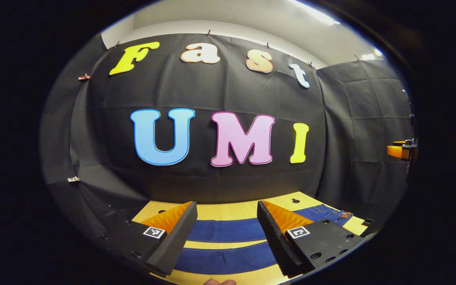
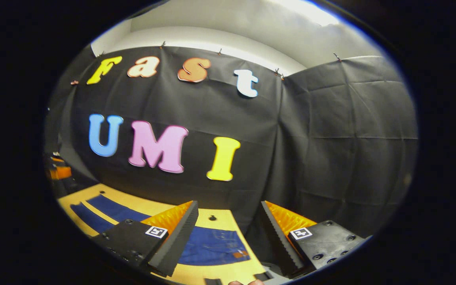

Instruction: Grasp the waist and the cuffs of the jeans and fold them to make the two legs overlap; first hold the waist and fold one-third of the jeans toward the cuffs, then hold the cuffs and fold the remaining one-third in the same direction to finish folding.

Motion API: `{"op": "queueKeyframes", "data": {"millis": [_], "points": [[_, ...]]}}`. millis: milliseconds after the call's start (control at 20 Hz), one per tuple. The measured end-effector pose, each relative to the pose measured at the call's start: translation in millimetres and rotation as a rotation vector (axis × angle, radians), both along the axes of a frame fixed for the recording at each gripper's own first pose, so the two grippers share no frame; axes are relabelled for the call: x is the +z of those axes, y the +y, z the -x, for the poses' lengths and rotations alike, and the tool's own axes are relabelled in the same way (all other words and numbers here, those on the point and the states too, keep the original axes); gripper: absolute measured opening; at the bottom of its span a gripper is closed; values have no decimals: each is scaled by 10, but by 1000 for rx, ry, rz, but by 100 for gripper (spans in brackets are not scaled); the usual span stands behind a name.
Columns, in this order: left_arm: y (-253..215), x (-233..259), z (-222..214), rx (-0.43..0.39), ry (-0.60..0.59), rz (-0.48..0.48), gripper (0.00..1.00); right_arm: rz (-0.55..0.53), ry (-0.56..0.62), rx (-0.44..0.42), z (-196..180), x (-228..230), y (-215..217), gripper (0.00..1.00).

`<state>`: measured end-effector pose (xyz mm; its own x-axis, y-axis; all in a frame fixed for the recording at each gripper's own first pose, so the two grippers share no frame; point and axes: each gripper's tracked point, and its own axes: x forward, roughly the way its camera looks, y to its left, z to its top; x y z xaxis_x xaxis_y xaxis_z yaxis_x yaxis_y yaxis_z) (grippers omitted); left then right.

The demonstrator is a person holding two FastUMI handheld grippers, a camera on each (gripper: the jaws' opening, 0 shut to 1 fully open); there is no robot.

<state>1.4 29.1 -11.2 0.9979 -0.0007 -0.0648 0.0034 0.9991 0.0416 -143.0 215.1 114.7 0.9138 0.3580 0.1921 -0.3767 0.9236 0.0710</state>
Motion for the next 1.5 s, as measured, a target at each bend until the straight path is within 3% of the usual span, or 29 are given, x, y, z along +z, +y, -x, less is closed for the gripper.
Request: {"op": "queueKeyframes", "data": {"millis": [100,350,650,950,1250,1500], "points": [[53,23,68,4,-11,-29,96,-26,-5,45,52,116,246,94],[183,90,186,-10,-40,-80,96,28,-10,56,-117,97,418,96],[459,-159,251,-34,19,-153,96,305,-74,73,-204,-150,612,96],[846,-652,190,-42,126,-289,97,483,-46,85,-443,-608,615,96],[998,-1294,202,-183,242,-436,98,834,-4,118,-560,-1624,453,96],[1123,-1993,95,-337,375,-601,97,1289,-103,321,-563,-2547,705,96]]}}
